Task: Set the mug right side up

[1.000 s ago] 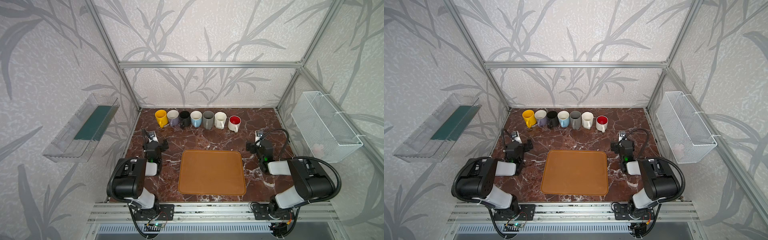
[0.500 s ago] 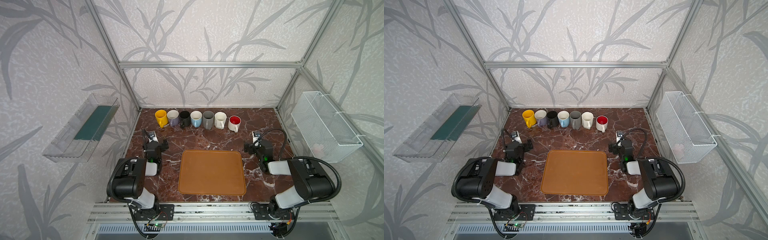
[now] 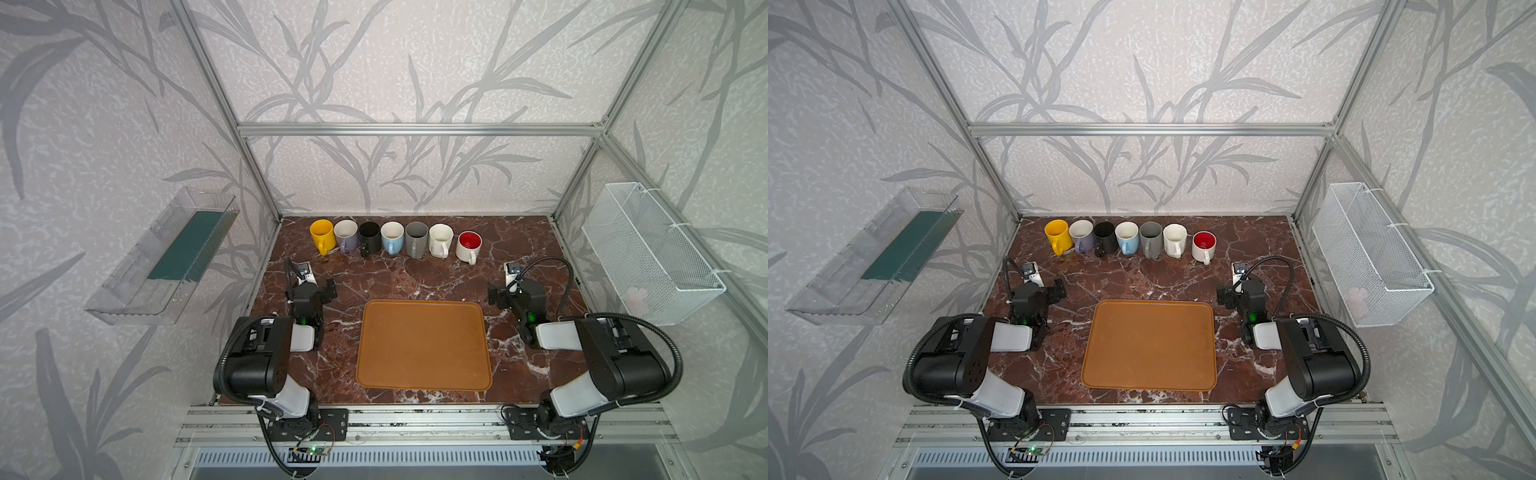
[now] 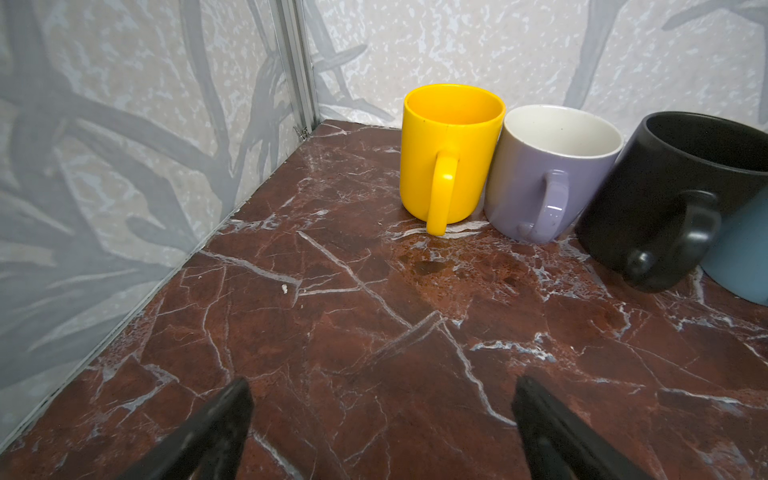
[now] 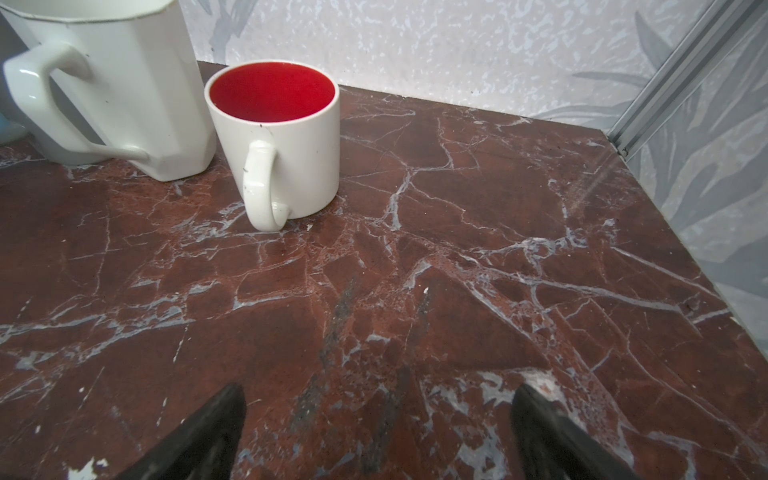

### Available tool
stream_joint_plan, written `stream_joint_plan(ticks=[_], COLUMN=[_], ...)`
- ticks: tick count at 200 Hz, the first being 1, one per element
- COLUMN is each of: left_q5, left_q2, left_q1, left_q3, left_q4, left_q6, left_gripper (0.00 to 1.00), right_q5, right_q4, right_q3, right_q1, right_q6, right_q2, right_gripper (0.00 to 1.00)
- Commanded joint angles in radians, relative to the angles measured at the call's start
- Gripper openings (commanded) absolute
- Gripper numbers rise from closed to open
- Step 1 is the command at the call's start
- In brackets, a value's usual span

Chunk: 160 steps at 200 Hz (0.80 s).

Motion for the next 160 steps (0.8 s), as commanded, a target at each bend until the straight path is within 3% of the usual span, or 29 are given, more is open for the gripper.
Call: stream_joint_plan(ticks=[1,31,50,80,160], left_q5=[0.003,0.008,0.186,0.303,0.272], left_q2=[0.005,0.005,0.006,0.002,0.003], left_q1=[0.002,0.001,0.003,0.017,0.026], left_q3=[0.015,0.014,0.009,-0.018,0.005], left_q4=[0.002,0.003,0.012,0.057,0.014], left_q6=[0.020,0.021,0.084,0.097,0.078], left_gripper=[0.99,0.99,0.99,0.99,0.99], right_q5=[-0.006,-0.006,-0.006,-0.006,-0.006], right_q4=[0.010,0.010,0.010,0.010,0.010], right_q3=[0.024,0.024,0.024,0.024,0.024], right_q1=[-0.005,-0.005,-0.005,-0.005,-0.005], right_q6=[-0.009,-0.010,-0.009,-0.009,-0.010], right_q2=[-0.008,-0.008,-0.008,-0.008,-0.008], right_gripper=[0.99,0.99,0.99,0.99,0.99])
